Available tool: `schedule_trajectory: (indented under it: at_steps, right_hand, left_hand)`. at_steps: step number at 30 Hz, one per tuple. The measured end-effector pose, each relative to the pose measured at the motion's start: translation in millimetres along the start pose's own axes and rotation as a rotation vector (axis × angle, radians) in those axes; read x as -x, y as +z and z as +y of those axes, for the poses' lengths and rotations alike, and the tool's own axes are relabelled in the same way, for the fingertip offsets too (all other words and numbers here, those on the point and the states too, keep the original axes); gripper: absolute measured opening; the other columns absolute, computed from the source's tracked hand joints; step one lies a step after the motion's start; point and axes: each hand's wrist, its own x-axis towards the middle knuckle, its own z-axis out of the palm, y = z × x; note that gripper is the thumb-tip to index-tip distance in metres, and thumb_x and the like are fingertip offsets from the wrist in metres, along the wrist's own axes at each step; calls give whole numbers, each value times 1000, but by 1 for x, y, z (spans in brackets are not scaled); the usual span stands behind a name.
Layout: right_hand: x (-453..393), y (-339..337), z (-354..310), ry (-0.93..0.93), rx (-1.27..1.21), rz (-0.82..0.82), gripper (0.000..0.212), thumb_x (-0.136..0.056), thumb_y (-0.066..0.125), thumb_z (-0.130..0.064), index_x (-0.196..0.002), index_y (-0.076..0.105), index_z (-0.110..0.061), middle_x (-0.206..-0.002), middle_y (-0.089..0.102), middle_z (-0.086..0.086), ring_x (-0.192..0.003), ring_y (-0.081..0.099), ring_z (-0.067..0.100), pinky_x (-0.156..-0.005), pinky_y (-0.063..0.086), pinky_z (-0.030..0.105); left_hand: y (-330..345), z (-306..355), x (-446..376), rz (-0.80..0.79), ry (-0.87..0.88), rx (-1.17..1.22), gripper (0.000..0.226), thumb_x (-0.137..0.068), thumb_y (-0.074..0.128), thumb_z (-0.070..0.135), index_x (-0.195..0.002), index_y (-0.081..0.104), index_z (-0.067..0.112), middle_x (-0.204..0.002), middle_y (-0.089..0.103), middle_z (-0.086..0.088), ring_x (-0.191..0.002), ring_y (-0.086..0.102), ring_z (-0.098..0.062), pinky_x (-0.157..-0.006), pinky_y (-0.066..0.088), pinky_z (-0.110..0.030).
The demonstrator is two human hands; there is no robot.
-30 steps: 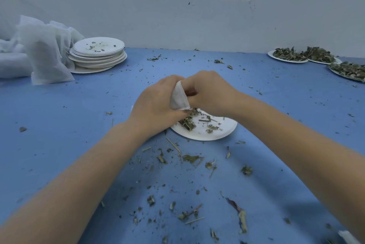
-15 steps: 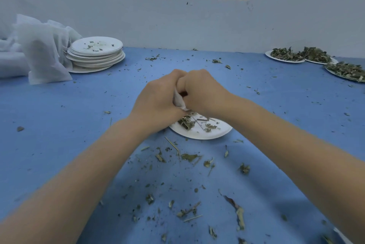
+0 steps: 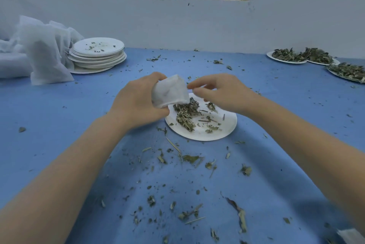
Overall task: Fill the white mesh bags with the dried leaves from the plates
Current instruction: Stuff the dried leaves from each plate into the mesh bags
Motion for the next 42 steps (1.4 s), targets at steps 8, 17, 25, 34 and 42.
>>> schedule_trajectory:
  at_steps: [8,17,25,34,42]
  right_hand:
    - [-6,25,7,-82,274,-242,38,-85,54,-51,-120,59,-37,-125,54,-14,-111,49,7,-84,39,20]
    - [-9,16,0,-75,414,-273,37,-89,57,-45,-124,58,-35,-107,56,-8,-85,48,7,-75,34,21]
    - [3,-8,-1,-40,164,-37,8,-81,71,-27,-79,67,-33,-71,63,-17,-72,61,4,-65,41,6]
    - [3,-17,-44,-169,480,8,21,-87,59,-15,-99,72,-25,-82,65,-6,-75,58,9,-69,43,19]
    - [8,-9,-48,-141,-131,-12,22,-79,71,-13,-98,73,-25,-84,71,-13,-78,65,-7,-79,51,11]
  left_hand:
    - [2,-10,0,80,-93,55,45,-67,70,22,-110,54,26,-90,53,11,-83,48,-17,-70,37,-27]
    - [2,-5,3,68,-115,118,41,-69,69,21,-108,55,24,-91,59,6,-86,53,-20,-72,43,-31]
    - [3,-5,3,14,-141,42,44,-68,68,22,-108,52,28,-93,53,10,-89,52,-20,-76,46,-35]
    - [5,8,2,-13,-31,-59,52,-68,70,24,-116,51,24,-102,58,1,-85,51,-22,-70,43,-32]
    - [12,15,3,50,-19,64,34,-65,70,26,-89,45,25,-73,48,11,-72,50,-21,-60,40,-31]
